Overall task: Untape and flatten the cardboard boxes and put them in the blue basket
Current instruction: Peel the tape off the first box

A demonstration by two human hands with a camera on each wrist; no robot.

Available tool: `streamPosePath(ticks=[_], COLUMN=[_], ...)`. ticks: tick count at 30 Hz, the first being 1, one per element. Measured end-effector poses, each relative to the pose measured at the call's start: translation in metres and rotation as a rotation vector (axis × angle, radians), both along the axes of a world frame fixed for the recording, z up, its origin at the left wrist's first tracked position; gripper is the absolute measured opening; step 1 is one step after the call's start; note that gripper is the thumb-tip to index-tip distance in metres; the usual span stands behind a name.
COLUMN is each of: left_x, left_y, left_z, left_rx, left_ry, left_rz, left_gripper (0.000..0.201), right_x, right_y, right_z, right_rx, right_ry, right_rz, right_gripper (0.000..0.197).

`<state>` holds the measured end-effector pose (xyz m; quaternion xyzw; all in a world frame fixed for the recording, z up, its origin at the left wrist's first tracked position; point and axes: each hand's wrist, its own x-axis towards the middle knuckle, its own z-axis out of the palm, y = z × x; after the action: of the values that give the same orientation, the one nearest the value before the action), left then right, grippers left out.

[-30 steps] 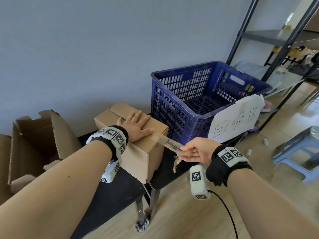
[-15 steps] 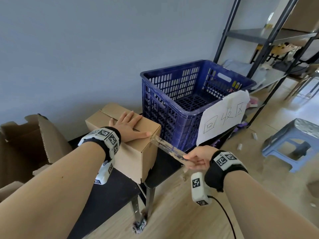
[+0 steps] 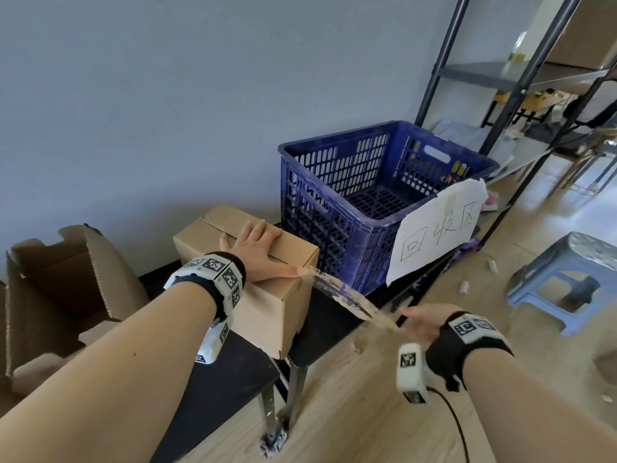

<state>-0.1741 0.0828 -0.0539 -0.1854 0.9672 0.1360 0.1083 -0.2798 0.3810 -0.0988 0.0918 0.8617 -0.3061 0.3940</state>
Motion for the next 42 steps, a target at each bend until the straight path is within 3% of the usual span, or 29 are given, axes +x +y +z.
streamPosePath(ticks=[2,4,7,11,14,16,24,30,33,36,38,40,42], left_x=[-0.002,-0.003,-0.003,-0.003,-0.002,-0.002,-0.002,-0.003,-0.004,-0.003,-0.002,0.003,0.010], left_y=[0.004,0.005,0.003,0.001,0.000,0.000,0.004,0.006,0.007,0.010,0.013,0.017,0.018], left_z=[0.002,0.003,0.002,0.001,0.001,0.001,0.004,0.004,0.004,0.009,0.012,0.021,0.029], left_rx=[-0.012,-0.012,0.005,-0.005,0.001,-0.019,-0.035,-0.011,0.002,-0.005,-0.006,0.104,0.291], left_ry=[0.006,0.025,0.022,0.018,-0.005,-0.025,-0.030,-0.057,-0.066,-0.064,-0.054,0.024,0.237], left_rz=[-0.009,-0.014,-0.017,-0.018,-0.030,-0.045,-0.037,-0.002,0.002,0.002,0.000,0.072,0.194], left_gripper=[0.105,0.103,0.110,0.111,0.118,0.123,0.117,0.120,0.136,0.142,0.139,0.130,0.087], right_x=[-0.004,0.002,0.020,0.044,0.048,0.048,0.037,0.023,0.009,0.002,0.000,0.003,0.008], right_y=[-0.008,-0.033,-0.080,-0.117,-0.124,-0.124,-0.113,-0.097,-0.075,-0.061,-0.063,-0.069,-0.074], right_z=[-0.002,0.009,0.033,0.046,0.038,0.036,0.037,0.029,0.036,0.050,0.064,0.077,0.088], right_rx=[0.136,-0.067,-0.474,-0.644,-0.561,-0.507,-0.369,-0.228,-0.142,-0.307,-0.453,-0.580,-0.686], right_ry=[0.291,0.384,0.278,0.086,0.235,0.338,0.389,0.419,0.432,0.369,0.338,0.309,0.243], right_rz=[0.002,-0.061,-0.072,0.085,0.214,0.266,0.479,0.496,0.530,0.442,0.384,0.371,0.360], right_gripper=[0.045,0.030,0.023,0.022,0.007,0.011,0.031,0.030,0.024,0.016,0.022,0.020,0.018])
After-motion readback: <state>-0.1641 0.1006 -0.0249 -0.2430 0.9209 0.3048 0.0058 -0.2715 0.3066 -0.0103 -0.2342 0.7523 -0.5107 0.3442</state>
